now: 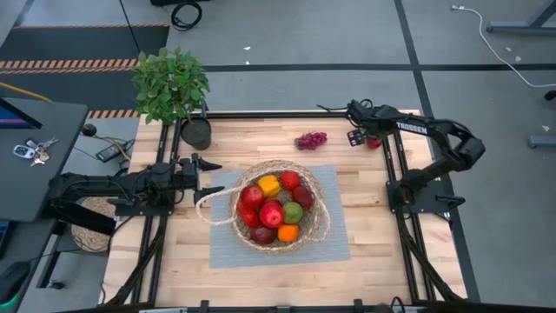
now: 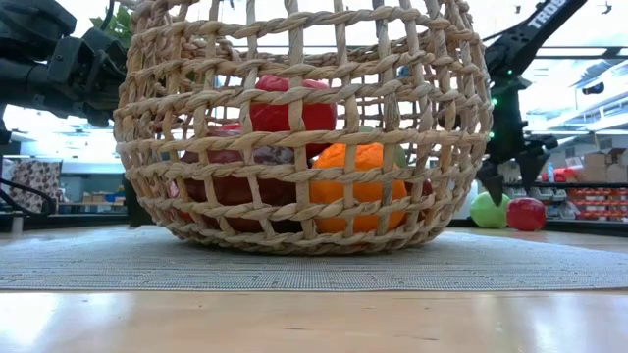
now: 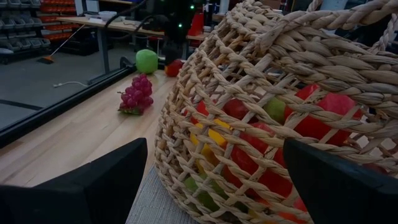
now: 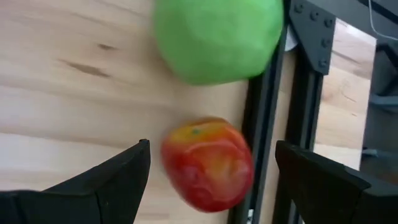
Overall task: Build produce basket
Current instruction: Put the red apple into the basket
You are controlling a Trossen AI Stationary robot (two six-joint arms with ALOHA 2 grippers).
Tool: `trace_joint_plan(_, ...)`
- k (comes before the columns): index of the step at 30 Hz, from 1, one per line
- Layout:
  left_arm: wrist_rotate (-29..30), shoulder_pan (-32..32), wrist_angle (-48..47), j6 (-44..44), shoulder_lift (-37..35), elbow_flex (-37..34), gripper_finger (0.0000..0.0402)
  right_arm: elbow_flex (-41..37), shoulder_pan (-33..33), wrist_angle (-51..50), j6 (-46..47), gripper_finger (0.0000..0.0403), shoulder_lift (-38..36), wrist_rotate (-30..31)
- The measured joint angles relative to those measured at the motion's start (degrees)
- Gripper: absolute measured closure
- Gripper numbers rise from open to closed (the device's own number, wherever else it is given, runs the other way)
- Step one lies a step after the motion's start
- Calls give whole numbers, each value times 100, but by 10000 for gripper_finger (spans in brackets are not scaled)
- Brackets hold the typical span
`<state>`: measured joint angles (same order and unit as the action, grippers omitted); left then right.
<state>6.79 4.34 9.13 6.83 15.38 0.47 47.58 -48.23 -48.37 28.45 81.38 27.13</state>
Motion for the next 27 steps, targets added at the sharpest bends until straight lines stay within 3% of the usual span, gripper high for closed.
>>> trace_joint_plan(7,1,-1,0,-2,0,0,19,119,-45,11,53,53,369,-317)
trace_joint_plan(18,1,-1,0,-3,0,-1,19,113,-39,-43,4,53,1204,-226)
trace_joint_plan(27,1,-1,0,-4,0,0,19,106,-28,-420,72,53,1054,-283)
